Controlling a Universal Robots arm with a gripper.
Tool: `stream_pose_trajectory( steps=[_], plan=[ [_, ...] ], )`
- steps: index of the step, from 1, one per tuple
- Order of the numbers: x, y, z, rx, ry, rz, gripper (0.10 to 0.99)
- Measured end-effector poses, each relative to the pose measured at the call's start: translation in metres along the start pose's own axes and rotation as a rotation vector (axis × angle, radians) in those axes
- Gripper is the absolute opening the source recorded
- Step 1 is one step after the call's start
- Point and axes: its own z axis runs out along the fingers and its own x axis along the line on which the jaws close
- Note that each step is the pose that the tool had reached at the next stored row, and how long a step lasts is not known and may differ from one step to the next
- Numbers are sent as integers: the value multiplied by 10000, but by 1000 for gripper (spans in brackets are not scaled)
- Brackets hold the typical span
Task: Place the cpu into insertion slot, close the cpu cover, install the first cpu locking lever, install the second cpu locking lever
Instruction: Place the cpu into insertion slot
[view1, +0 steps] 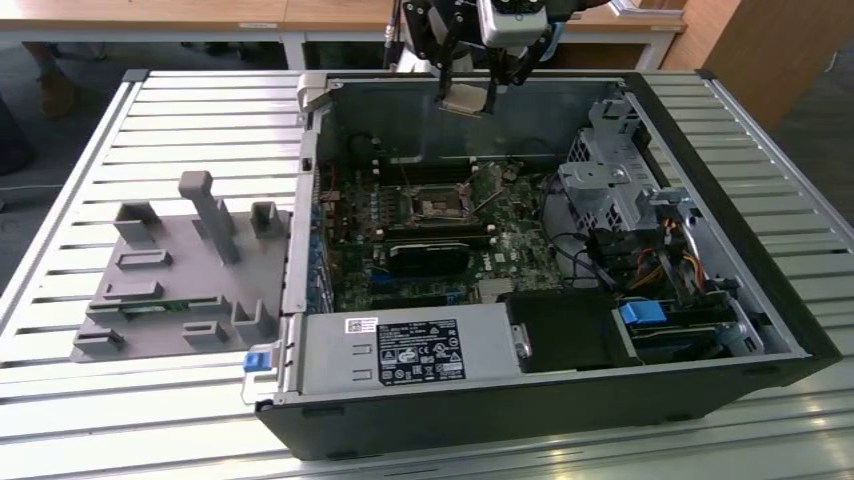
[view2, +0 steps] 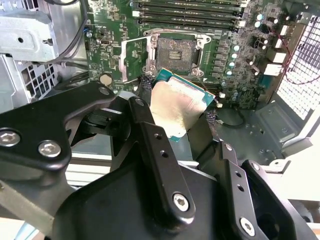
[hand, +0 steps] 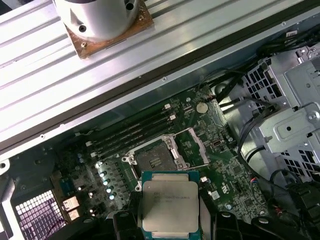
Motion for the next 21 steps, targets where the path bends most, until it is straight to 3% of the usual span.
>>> stream_pose_trajectory(
  steps=[21],
  plan=[
    [0, 0, 3, -20, -87, 965, 541]
  ],
)
